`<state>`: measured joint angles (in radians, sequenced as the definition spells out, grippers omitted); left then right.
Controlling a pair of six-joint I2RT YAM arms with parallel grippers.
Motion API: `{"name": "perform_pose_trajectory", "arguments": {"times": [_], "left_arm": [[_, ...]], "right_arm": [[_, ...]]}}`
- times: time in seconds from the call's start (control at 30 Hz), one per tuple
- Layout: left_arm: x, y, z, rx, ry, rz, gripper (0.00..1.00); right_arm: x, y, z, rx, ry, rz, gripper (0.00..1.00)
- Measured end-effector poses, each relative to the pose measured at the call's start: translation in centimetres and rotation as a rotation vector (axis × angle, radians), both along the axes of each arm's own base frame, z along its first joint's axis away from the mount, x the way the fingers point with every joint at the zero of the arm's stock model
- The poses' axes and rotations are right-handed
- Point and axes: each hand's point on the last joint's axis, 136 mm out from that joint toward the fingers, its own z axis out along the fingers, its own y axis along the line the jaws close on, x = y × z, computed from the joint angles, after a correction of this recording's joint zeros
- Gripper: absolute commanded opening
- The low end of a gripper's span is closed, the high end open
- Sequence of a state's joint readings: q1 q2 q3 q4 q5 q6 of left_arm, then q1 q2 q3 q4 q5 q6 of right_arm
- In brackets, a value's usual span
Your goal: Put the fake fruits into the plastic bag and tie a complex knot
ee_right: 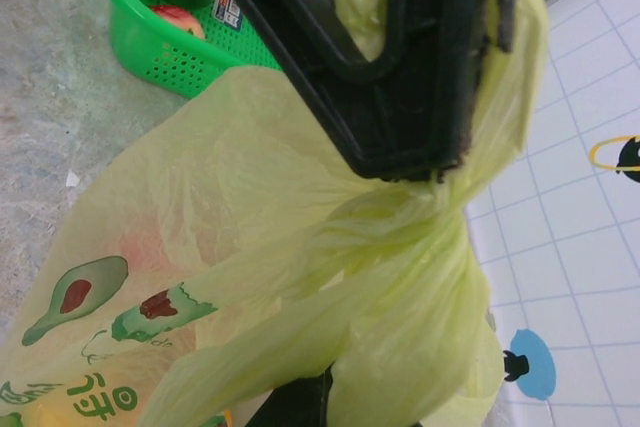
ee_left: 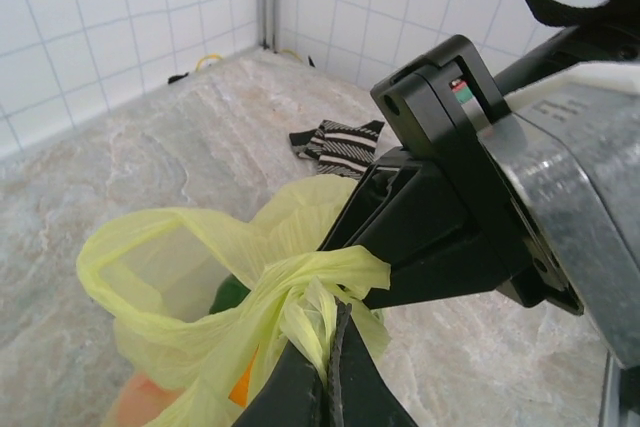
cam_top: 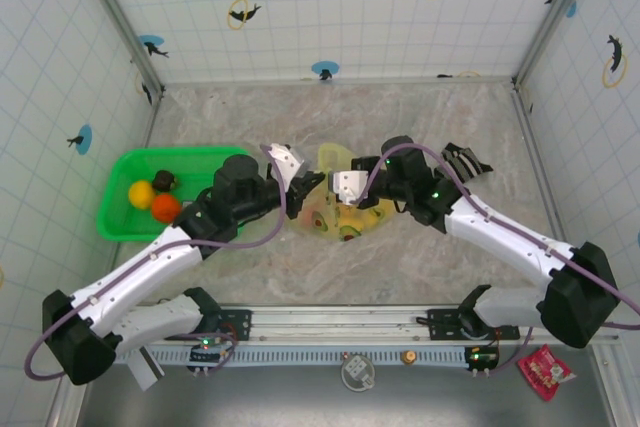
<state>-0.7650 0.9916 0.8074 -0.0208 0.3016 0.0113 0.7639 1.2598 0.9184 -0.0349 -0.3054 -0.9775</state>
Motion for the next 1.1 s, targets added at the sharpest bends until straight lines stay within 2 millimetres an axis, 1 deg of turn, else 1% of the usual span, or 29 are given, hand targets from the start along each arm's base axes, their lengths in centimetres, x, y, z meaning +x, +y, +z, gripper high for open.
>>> {"name": "perform_pose_trajectory", "arguments": {"times": [0.07, 0.13, 0.17, 0.27, 0.33, 0.4, 0.5, 0.6, 0.67, 0.7, 0.83, 0.9, 1.0, 1.1], "left_arm": [[-0.1, 0.0, -0.3, -0.006, -0.025, -0.005, 0.15], [-0.1, 0.1, -0.5, -0.011, -0.053, -0.008, 0.29], [-0.2, 0.2, -0.5, -0.015, -0.068, -0.007, 0.33], [-0.1, 0.6, -0.1, -0.031, -0.125, 0.006, 0.41], [-0.1, 0.7, 0.1, -0.040, -0.157, 0.009, 0.44], [-0.1, 0.7, 0.2, -0.046, -0.183, 0.005, 0.47], [-0.1, 0.4, 0.4, -0.051, -0.205, -0.008, 0.48], [0.1, 0.0, 0.4, -0.054, -0.217, -0.020, 0.48], [0.1, -0.1, 0.2, -0.053, -0.218, -0.025, 0.44], [0.2, -0.1, 0.0, -0.052, -0.217, -0.026, 0.38], [0.6, 0.1, -0.2, -0.057, -0.206, -0.035, 0.19], [0.8, 0.2, -0.4, -0.059, -0.196, -0.039, 0.13], [0.6, -0.1, -0.8, -0.060, -0.177, -0.065, 0.10], [0.4, -0.4, -1.1, -0.059, -0.164, -0.090, 0.10]], "right_arm": [[-0.2, 0.0, -0.4, -0.012, 0.017, 0.005, 0.00], [-0.2, -0.2, -0.8, -0.024, 0.035, 0.008, 0.00], [-0.3, -0.2, -1.0, -0.028, 0.044, 0.010, 0.00], [-0.4, -0.4, -1.5, -0.037, 0.071, 0.013, 0.00], [-0.5, -0.6, -1.7, -0.038, 0.086, 0.014, 0.00], [-0.6, -0.5, -1.6, -0.033, 0.098, 0.022, 0.00], [-0.7, -0.3, -1.0, -0.020, 0.100, 0.034, 0.00], [-0.6, -0.1, -0.4, -0.009, 0.094, 0.042, 0.00], [-0.6, -0.1, -0.2, -0.008, 0.094, 0.043, 0.01], [-0.5, -0.1, -0.1, -0.007, 0.094, 0.042, 0.04], [-0.3, -0.4, 0.0, -0.015, 0.101, 0.035, 0.19], [-0.3, -0.6, 0.1, -0.020, 0.106, 0.031, 0.22], [-0.3, -0.7, 0.2, -0.027, 0.107, 0.030, 0.27], [-0.4, -0.8, 0.4, -0.043, 0.112, 0.032, 0.30]]}}
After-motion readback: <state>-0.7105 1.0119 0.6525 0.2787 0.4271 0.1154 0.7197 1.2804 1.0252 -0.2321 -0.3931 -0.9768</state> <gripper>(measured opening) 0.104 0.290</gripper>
